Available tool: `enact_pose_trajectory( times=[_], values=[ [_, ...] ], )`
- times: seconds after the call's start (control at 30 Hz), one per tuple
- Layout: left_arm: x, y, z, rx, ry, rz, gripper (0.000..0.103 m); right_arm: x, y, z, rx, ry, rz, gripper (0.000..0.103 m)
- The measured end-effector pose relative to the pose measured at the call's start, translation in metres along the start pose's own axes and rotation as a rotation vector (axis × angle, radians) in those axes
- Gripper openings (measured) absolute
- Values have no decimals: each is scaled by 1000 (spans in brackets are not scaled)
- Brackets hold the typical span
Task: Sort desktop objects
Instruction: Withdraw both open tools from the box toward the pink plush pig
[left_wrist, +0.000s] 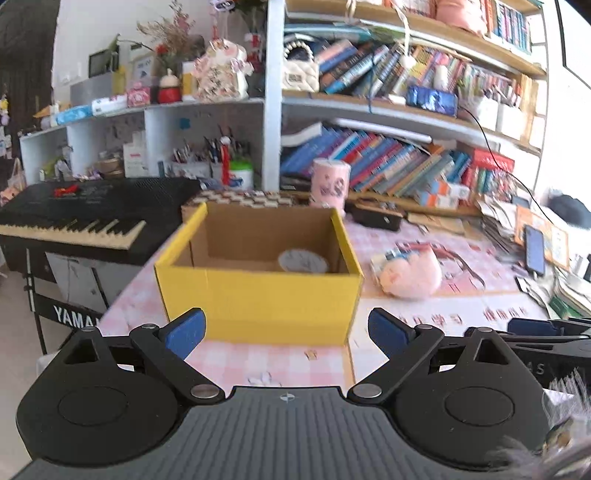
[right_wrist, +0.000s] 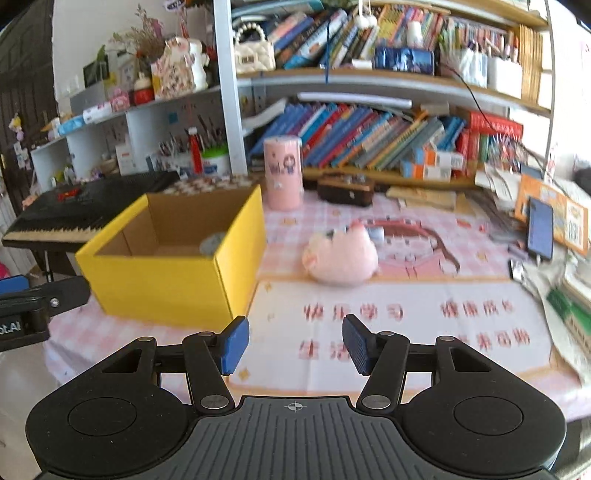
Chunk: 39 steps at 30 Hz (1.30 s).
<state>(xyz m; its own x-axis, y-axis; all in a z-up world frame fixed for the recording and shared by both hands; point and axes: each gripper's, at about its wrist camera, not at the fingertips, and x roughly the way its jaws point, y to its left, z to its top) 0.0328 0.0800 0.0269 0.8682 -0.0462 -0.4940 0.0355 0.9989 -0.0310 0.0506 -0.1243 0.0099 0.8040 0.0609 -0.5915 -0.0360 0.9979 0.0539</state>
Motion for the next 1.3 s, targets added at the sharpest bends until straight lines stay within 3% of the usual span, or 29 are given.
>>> enact_pose_trajectory(
  times=[0.33, 0.63, 0.9, 1.3],
  values=[
    [0, -6, -22, 0, 68, -33, 97, -11, -2, -21, -4, 50, -34, 58],
    [4, -28, -32, 88, 111, -83, 97, -15, -9, -31, 13, 86, -88, 64],
    [15, -42, -27, 110, 124, -115, 97, -11, -22, -33, 48, 114, -117, 66],
    [46, -94, -19, 138, 166, -178, 99, 3, -67, -29, 75, 170, -190, 67]
  ],
)
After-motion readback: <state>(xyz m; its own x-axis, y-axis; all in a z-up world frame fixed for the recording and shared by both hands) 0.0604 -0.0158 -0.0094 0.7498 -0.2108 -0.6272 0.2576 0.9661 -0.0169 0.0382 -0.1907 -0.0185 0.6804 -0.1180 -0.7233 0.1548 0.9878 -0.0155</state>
